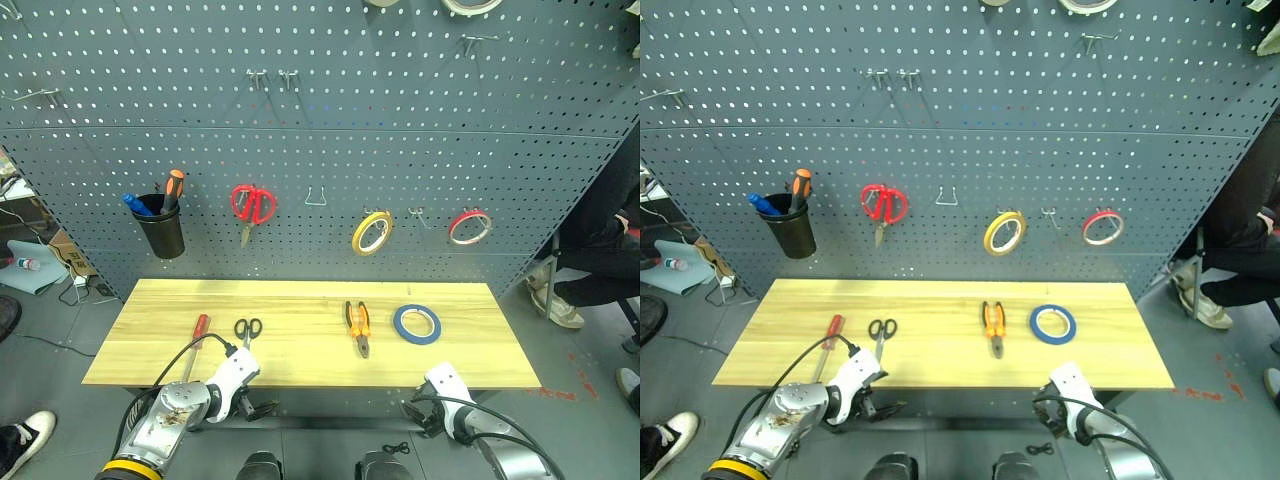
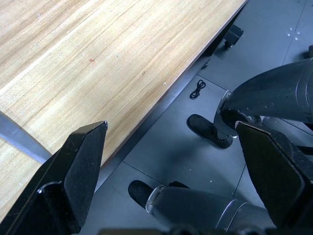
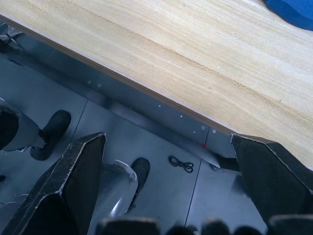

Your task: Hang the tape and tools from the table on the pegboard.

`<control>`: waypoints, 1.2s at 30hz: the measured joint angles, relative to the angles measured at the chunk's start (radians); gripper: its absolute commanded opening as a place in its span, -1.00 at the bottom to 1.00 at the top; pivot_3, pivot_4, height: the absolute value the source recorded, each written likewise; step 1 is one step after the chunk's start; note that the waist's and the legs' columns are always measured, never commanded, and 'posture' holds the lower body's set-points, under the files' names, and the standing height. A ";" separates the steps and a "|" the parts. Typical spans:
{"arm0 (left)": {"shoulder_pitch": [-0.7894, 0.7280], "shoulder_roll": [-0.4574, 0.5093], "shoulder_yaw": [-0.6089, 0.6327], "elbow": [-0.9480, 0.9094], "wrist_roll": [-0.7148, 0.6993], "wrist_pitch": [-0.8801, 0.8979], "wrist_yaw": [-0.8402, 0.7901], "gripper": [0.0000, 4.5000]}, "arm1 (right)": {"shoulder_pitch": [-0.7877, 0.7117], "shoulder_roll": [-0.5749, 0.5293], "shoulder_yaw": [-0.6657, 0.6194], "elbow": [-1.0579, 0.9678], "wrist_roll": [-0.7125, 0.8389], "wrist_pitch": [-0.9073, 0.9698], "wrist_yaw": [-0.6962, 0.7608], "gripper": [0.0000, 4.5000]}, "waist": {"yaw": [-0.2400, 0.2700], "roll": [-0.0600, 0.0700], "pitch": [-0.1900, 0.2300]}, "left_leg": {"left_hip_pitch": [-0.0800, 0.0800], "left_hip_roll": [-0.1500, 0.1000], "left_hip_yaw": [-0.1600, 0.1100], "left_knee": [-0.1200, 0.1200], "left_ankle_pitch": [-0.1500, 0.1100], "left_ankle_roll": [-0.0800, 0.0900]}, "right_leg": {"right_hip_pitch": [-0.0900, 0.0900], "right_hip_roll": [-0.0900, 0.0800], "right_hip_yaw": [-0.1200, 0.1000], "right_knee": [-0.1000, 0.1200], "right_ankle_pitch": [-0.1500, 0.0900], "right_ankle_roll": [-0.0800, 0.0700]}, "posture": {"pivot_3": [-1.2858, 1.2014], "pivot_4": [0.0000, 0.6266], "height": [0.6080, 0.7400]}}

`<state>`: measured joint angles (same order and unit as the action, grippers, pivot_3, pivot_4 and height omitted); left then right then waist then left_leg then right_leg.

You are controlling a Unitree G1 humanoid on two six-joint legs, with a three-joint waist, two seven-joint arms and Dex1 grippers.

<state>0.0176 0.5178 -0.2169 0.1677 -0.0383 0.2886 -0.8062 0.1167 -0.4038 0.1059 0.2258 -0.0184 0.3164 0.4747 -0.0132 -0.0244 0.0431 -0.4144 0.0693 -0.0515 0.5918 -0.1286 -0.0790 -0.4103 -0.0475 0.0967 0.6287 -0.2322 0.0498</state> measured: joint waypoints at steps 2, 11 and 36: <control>0.000 0.000 0.001 -0.004 -0.002 0.006 -0.001 0.99 | 0.000 0.000 0.000 0.000 0.000 0.000 -0.001 1.00 | 0.000 0.000 0.000 | 0.000 0.000 0.000 0.000 0.000 0.000 | 0.000 0.000 0.000 0.000 0.000 0.000 | 0.12 -1.00 1.00; -0.024 0.042 0.041 -0.155 -0.078 0.016 -0.084 0.99 | -0.066 -0.117 -0.012 -0.140 0.002 0.032 0.052 1.00 | -0.001 0.001 0.003 | 0.000 0.000 0.001 0.000 0.000 0.000 | -0.002 -0.001 0.000 0.000 0.000 0.000 | 0.12 -0.84 1.00; -0.108 -0.120 0.046 -0.473 -0.342 0.020 -0.104 0.99 | -0.908 -0.128 0.172 0.780 -0.155 -0.187 0.397 1.00 | 0.025 -0.001 0.169 | -0.009 0.000 -0.001 0.004 0.000 0.018 | 0.002 0.002 0.003 0.003 -0.006 0.004 | 0.20 -0.17 1.00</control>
<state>-0.0908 0.3976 -0.1713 -0.3058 -0.3808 0.3082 -0.9101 -0.7909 -0.5315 0.2776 1.0060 -0.1736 0.1296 0.8713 0.0118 -0.0252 0.2118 -0.4232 0.0689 -0.0529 0.5955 -0.1283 -0.0614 -0.4083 -0.0456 0.0996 0.6316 -0.2385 0.0539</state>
